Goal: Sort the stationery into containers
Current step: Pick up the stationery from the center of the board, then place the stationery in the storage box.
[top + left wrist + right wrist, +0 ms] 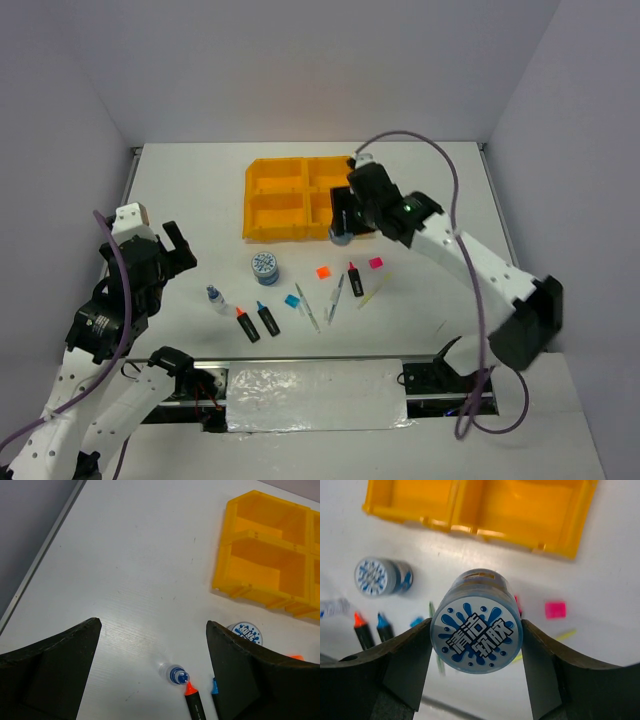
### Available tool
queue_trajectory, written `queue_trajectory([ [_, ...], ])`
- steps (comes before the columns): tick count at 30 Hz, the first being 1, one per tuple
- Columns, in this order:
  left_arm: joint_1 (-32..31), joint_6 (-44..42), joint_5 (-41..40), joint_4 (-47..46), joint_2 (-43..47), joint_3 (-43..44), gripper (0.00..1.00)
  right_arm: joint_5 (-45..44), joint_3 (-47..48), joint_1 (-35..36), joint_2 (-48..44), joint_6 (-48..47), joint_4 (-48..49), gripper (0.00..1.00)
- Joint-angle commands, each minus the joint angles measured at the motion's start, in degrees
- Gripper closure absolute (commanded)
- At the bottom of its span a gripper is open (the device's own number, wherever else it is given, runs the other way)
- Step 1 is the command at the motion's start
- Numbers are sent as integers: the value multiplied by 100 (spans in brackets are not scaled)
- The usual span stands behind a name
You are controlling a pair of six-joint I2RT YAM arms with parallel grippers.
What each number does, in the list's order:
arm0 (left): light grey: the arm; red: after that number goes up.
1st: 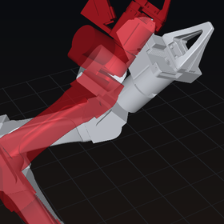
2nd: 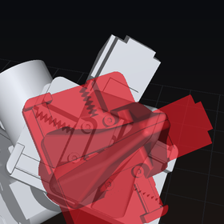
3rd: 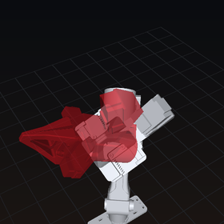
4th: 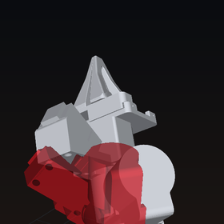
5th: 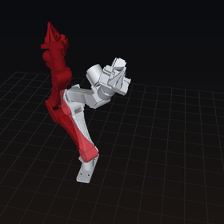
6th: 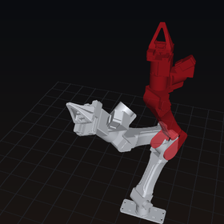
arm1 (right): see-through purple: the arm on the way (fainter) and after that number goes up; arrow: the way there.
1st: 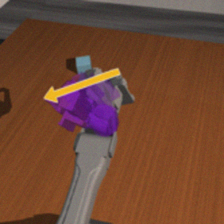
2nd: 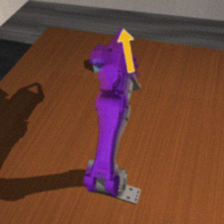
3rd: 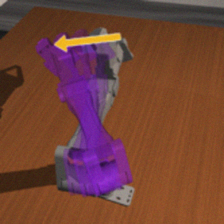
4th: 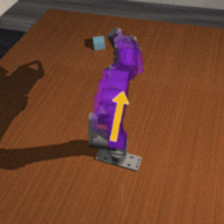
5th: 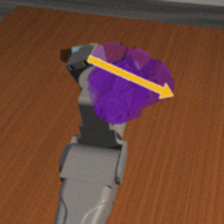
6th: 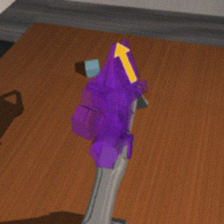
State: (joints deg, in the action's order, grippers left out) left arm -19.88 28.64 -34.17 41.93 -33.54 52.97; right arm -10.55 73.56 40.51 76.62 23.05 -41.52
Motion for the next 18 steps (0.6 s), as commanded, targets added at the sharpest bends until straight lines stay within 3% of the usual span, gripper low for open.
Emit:
queue_trajectory([
  [1, 46, -34, -63, -203, 32, -15, 0, 158, 1164, -500, 993, -626, 985, 78],
  [3, 46, -43, -63, -212, 23, -15, 1, 88, 1799, -719, 1816, -748, 1084, 78],
  [9, 160, -87, 33, -264, 14, -50, 1, -87, 4898, -1027, 4198, -1424, 787, 80],
  [12, 195, -69, -10, -230, -3, -59, 1, -254, 5806, -1036, 4956, -1750, 741, 80],
  [18, 353, -122, 130, -282, -30, -68, 1, -317, 5820, -1124, 5389, -2137, 1425, 80],
])
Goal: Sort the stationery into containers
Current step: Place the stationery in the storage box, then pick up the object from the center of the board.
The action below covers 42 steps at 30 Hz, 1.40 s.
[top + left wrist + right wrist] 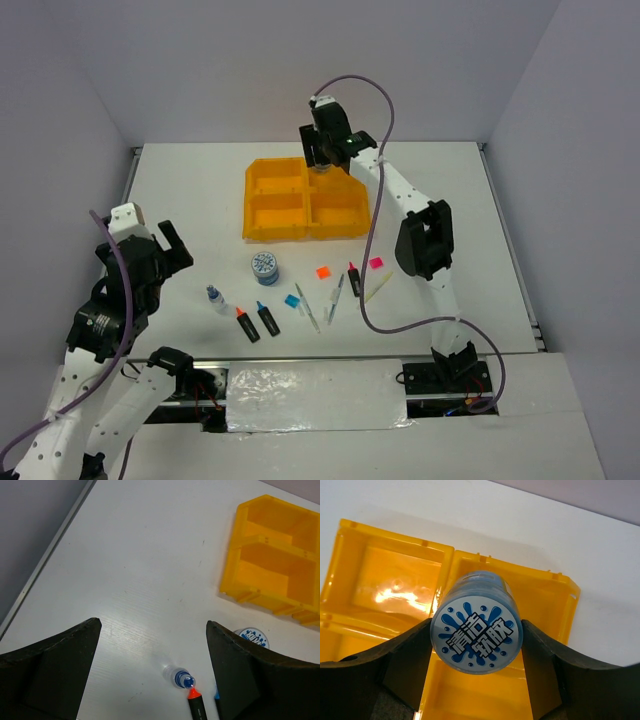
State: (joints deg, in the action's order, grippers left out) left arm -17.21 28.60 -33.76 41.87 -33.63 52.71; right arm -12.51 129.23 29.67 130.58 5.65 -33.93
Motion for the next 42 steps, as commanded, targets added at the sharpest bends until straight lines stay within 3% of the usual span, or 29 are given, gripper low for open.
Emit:
queue_trajectory([
  [1, 104, -126, 115, -293, -30, -59, 1, -85, 226, -58, 28, -424, 747, 80],
  [11, 245, -162, 238, -328, -118, -59, 1, 82, 226, -163, 573, -601, 880, 78],
  [14, 288, -170, 264, -337, -144, -59, 1, 73, -81, -163, 556, -381, 950, 70],
  [17, 315, -179, 317, -355, -144, -68, 1, 214, -292, -163, 494, -267, 1055, 47],
  [20, 324, -188, 335, -355, -144, -76, 1, 127, -145, -172, 459, -170, 942, 1],
  [27, 324, -188, 326, -346, -118, -68, 1, 91, -73, -163, -225, 216, 661, 0],
  [30, 332, -171, 300, -337, -118, -68, 1, 502, -406, -14, -691, 366, 362, 0],
  [34, 341, -162, 273, -328, -91, -59, 1, 540, -951, 521, -929, 489, -332, 0],
  [42, 341, -118, 159, -276, -39, -41, 1, -321, -3033, 2050, -1834, 1428, 440, 0],
])
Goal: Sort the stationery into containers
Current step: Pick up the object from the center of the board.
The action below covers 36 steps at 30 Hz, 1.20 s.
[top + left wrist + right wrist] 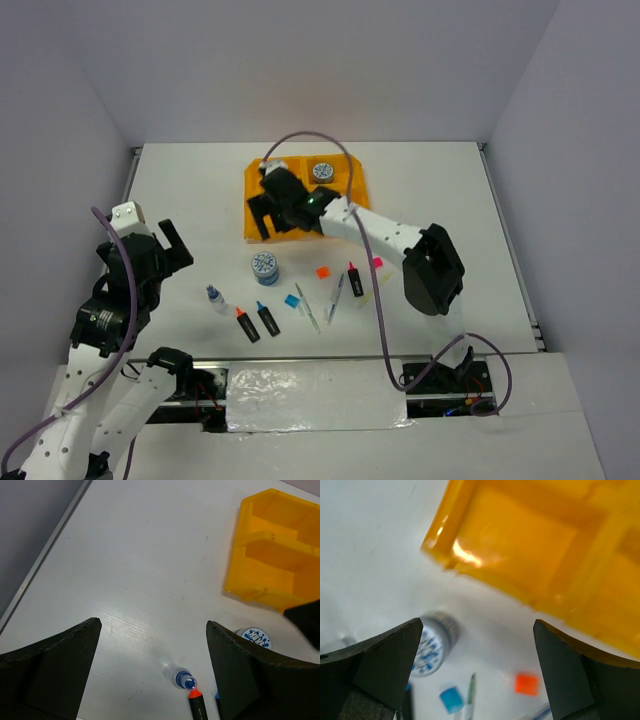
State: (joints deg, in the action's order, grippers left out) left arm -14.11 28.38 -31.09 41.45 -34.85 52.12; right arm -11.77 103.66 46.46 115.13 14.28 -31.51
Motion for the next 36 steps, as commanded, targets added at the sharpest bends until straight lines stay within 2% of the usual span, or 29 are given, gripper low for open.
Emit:
queue_trajectory([
  [1, 31, -96, -125, -225, 119, 18, 1, -509, -539, 486, -307, 662, 232, 0],
  [8, 31, -78, -134, -216, 136, 18, 1, -361, -996, 1128, -149, 1067, 531, 0],
  [27, 31, -96, -108, -225, 163, 9, 1, 26, -777, 1225, 510, 1024, 575, 2],
  [29, 31, -105, -108, -234, 180, 9, 1, 87, -899, 1234, 423, 971, 689, 10],
  [30, 31, -105, -108, -234, 189, 9, 1, 131, -961, 1234, 388, 954, 881, 29],
  [31, 31, -105, -108, -234, 180, 9, 1, 209, -1014, 1234, 352, 901, 979, 38],
  [33, 31, -105, -99, -234, 180, 9, 1, 280, -1076, 1234, 256, 831, 1181, 55],
  [35, 31, -96, -108, -225, 189, 9, 1, 447, -1049, 1234, 186, 725, 1322, 63],
  [36, 40, -96, -116, -225, 198, 9, 1, 517, -1049, 1217, 72, 673, 1375, 87],
])
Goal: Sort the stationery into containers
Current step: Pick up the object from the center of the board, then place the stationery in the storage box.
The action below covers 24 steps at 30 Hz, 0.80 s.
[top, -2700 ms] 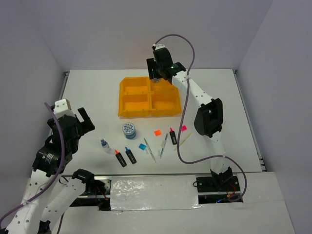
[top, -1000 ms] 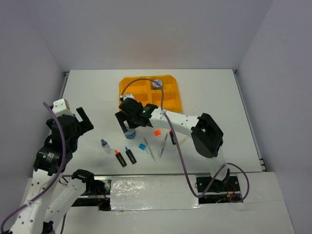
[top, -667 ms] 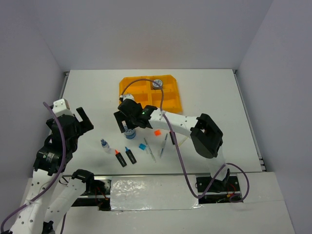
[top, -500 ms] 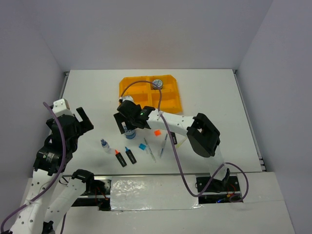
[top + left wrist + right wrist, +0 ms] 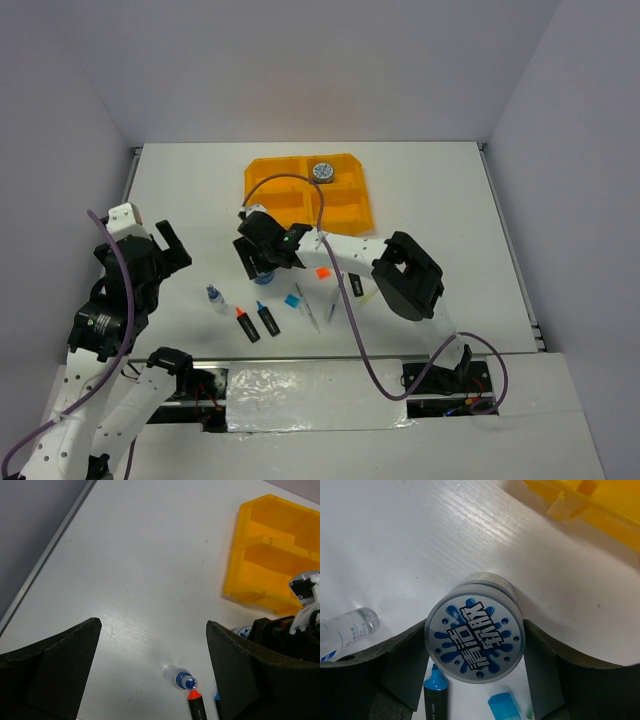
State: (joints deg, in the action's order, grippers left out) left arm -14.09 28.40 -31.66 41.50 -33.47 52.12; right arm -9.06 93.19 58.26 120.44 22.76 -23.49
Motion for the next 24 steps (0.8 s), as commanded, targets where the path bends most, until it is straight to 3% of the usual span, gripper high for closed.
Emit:
queue_trajectory([
  [1, 29, -98, -68, -238, 78, 9, 1, 282, -11, 10, -643, -185, 660, 100],
  [7, 29, -107, -60, -238, 87, 9, 1, 361, 50, -534, -1461, -422, 652, 93],
  [11, 29, -107, -51, -247, 95, 9, 1, -33, 15, -1447, -1691, -413, 661, 92],
  [19, 46, -116, 10, -265, 25, 9, 1, -88, 1780, -3389, -480, -861, 521, 92],
  [24, 73, -151, 72, -300, 25, 0, 1, 439, 3002, -3830, 531, -1326, 556, 93],
])
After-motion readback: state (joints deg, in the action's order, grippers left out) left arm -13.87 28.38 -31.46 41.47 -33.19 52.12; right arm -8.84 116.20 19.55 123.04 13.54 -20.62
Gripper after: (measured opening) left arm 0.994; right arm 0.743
